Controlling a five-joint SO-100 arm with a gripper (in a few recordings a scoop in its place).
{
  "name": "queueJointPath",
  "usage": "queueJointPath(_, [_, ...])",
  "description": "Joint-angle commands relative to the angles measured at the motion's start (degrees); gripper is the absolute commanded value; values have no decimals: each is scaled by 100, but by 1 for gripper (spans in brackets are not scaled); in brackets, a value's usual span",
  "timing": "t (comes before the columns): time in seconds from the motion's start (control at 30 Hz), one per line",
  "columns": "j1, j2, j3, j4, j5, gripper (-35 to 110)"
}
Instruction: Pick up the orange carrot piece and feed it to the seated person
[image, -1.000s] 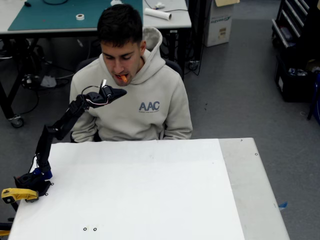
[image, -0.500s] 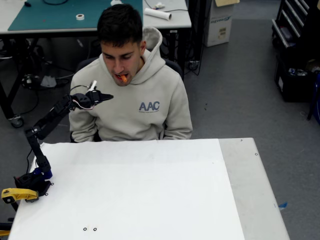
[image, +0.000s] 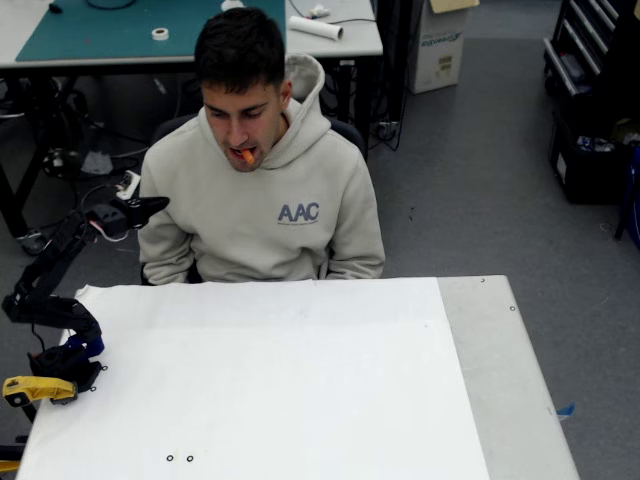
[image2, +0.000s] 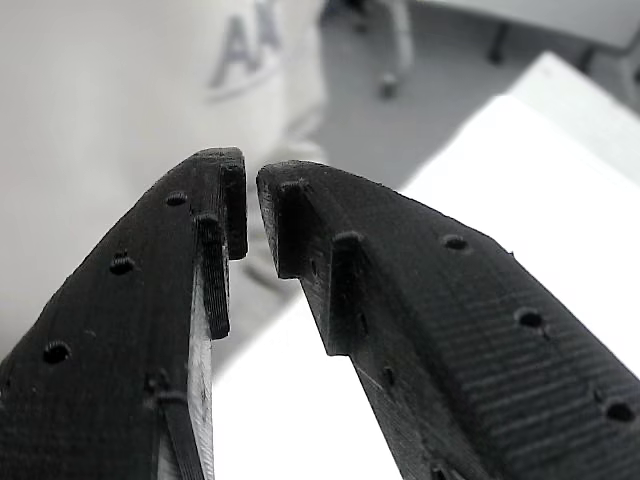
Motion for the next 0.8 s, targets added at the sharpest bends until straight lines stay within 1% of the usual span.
queueJointPath(0.0, [18, 1266, 835, -53, 835, -3])
queueJointPath(0.1, [18, 1846, 1433, -53, 1459, -3])
queueJointPath(0.23, [18, 2443, 2153, 9, 1916, -3])
queueJointPath(0.57, [18, 3841, 3894, -35, 1951, -2])
queueJointPath(0.77, [18, 3902, 4562, 18, 1934, -2])
